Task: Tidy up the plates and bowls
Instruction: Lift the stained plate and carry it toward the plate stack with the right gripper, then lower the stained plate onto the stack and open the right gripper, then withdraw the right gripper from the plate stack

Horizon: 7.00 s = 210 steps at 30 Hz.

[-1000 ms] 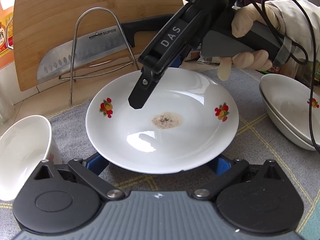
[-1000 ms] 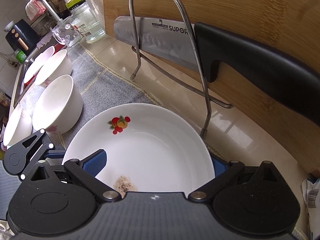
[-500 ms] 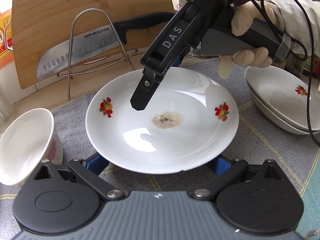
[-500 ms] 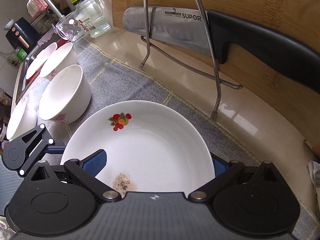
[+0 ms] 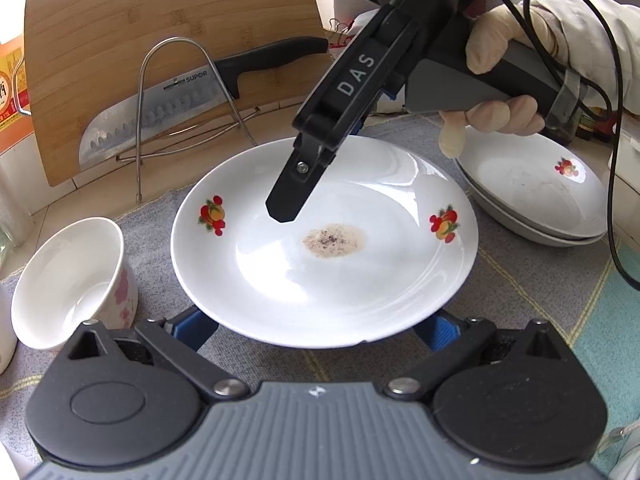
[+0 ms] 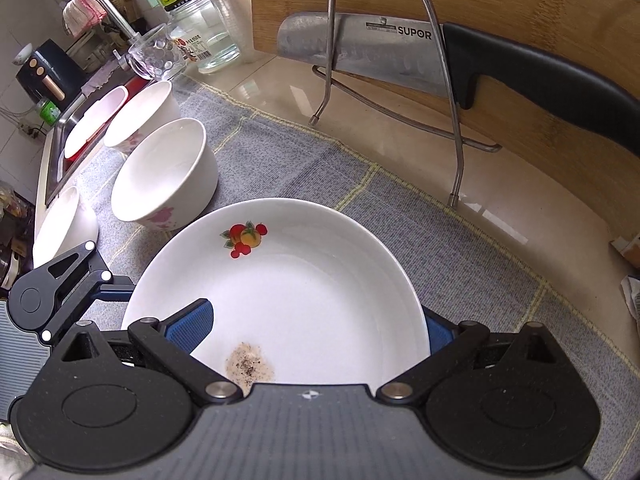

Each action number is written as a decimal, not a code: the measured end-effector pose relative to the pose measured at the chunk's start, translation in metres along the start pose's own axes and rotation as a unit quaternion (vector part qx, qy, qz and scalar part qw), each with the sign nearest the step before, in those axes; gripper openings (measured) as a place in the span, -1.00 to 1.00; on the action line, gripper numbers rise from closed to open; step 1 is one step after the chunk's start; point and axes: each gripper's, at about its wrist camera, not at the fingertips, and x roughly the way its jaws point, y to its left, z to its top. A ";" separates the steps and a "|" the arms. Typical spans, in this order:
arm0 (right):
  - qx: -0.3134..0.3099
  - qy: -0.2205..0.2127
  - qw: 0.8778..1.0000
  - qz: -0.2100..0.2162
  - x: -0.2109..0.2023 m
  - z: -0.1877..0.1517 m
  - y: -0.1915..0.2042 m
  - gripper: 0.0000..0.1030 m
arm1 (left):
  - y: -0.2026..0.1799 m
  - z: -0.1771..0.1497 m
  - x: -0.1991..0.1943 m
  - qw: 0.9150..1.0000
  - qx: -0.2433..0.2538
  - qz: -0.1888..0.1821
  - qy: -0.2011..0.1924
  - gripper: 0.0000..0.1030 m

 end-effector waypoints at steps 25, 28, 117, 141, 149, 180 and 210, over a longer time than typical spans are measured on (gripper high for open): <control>0.028 -0.027 0.999 -0.005 -0.047 -0.054 0.037 1.00 | -0.028 -0.004 -0.050 0.998 0.055 -0.035 0.009 0.97; 0.035 -0.029 0.999 -0.005 -0.051 -0.060 0.037 1.00 | -0.031 -0.003 -0.052 0.997 0.061 -0.042 0.011 0.97; 0.230 -0.072 0.961 -0.138 -0.131 -0.197 -0.052 1.00 | -0.111 0.053 0.034 0.963 0.200 -0.182 -0.001 0.97; 0.234 -0.064 0.956 -0.166 -0.143 -0.204 -0.037 1.00 | -0.112 0.054 0.037 0.960 0.206 -0.187 -0.012 0.98; 0.238 -0.062 0.953 -0.178 -0.149 -0.206 -0.031 1.00 | -0.116 0.054 0.037 0.958 0.213 -0.191 -0.018 0.99; 0.144 -0.081 0.952 -0.256 -0.156 -0.198 0.014 1.00 | -0.097 0.052 0.014 0.972 0.162 -0.159 -0.055 0.99; -0.052 -0.195 0.950 -0.237 -0.077 -0.164 0.166 1.00 | 0.023 -0.036 -0.105 0.998 -0.025 0.002 -0.052 0.99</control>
